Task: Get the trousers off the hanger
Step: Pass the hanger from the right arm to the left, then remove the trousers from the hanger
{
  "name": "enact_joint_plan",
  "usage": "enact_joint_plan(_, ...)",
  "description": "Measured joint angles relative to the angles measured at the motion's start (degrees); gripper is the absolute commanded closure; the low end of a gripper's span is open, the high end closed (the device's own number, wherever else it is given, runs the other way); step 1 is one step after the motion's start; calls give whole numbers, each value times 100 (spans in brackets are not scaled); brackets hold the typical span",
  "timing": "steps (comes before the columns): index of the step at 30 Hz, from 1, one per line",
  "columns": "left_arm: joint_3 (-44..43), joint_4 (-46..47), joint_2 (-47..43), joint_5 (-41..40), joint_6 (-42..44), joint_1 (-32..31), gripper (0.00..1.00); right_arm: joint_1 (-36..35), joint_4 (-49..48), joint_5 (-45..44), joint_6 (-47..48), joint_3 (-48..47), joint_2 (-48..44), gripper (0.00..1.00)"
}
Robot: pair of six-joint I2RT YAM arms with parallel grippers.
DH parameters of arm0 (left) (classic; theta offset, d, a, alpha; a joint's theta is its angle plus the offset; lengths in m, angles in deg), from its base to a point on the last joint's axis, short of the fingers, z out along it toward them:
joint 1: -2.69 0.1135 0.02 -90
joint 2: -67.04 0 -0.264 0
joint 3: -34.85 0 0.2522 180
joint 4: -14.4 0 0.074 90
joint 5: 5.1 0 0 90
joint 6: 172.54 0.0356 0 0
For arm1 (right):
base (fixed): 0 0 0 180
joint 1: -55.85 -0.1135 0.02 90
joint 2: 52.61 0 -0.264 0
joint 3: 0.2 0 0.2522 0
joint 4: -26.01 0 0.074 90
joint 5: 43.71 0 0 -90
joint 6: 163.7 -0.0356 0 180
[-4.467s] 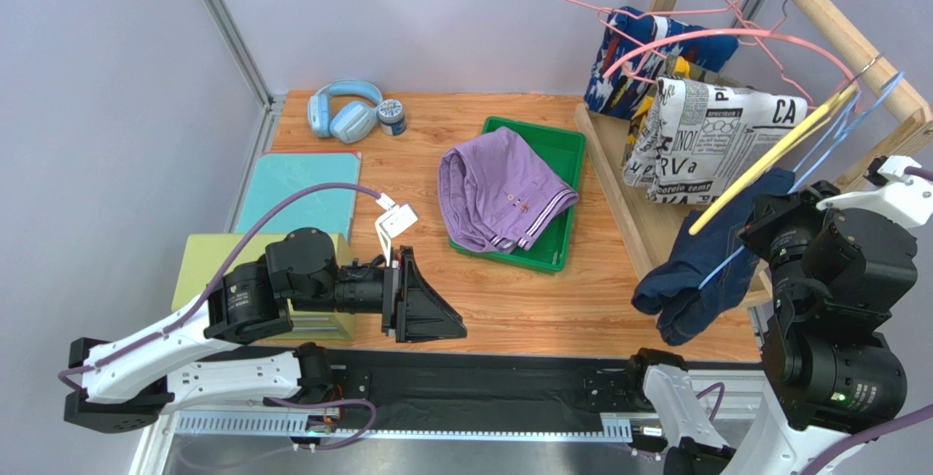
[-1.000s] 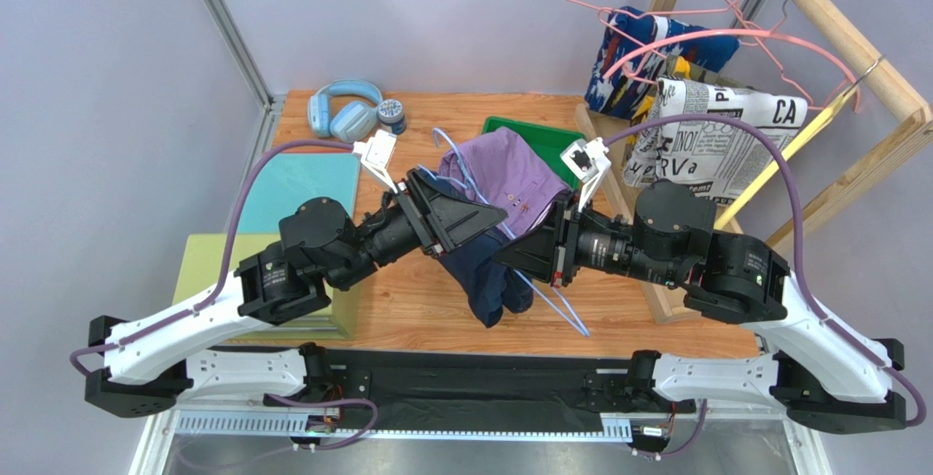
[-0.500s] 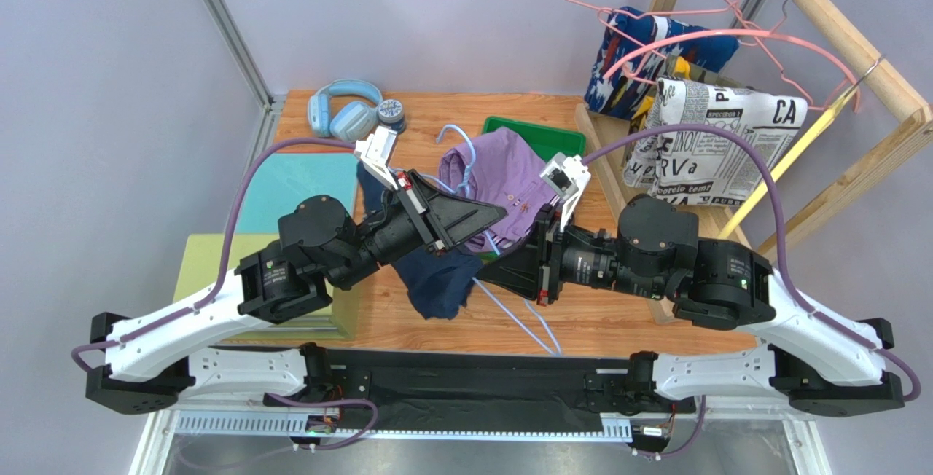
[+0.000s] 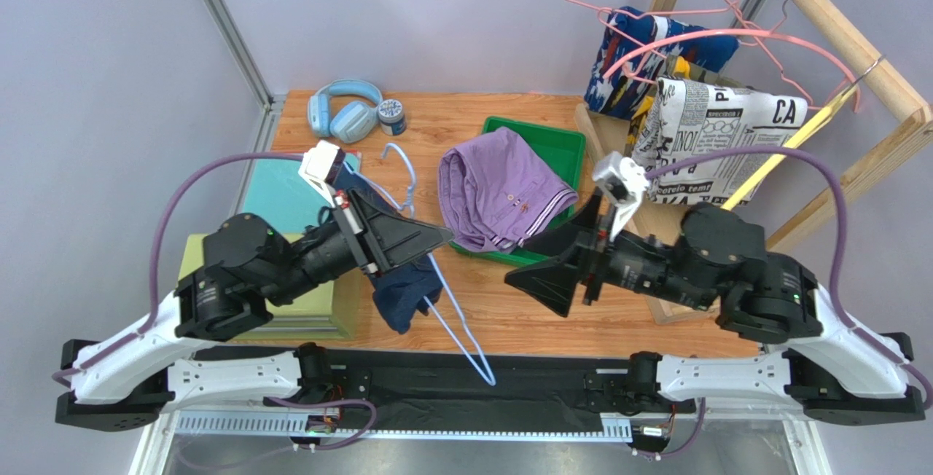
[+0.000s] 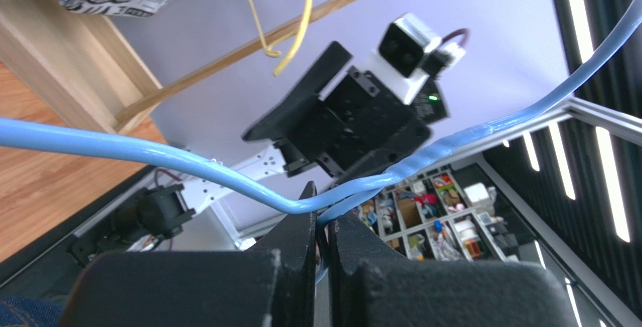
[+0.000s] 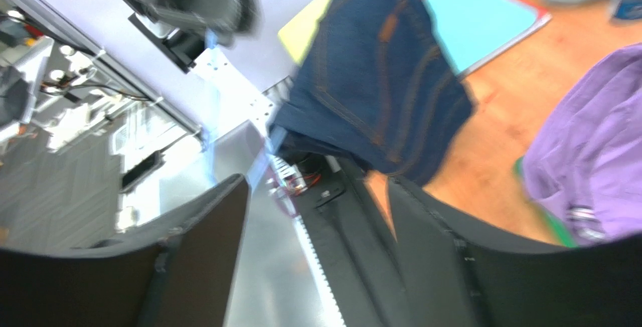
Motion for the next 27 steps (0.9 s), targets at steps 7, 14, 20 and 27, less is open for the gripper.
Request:
enact_joint_plan(7, -192, -59, -382, 330, -162, 0, 100, 0, -1104, 199, 1043, 1340, -507, 16)
enact_joint_plan(14, -382, -2, -409, 699, -382, 0, 100, -96, -2669, 925, 1587, 2332, 542, 14)
enact_joint_plan(20, -380, -9, -490, 828, -560, 0, 100, -568, -3950, 942, 1786, 2374, 881, 15)
enact_joint_plan(27, -380, -4, -662, 850, -647, 0, 100, -868, -5016, 479, 1860, 2378, 1134, 29)
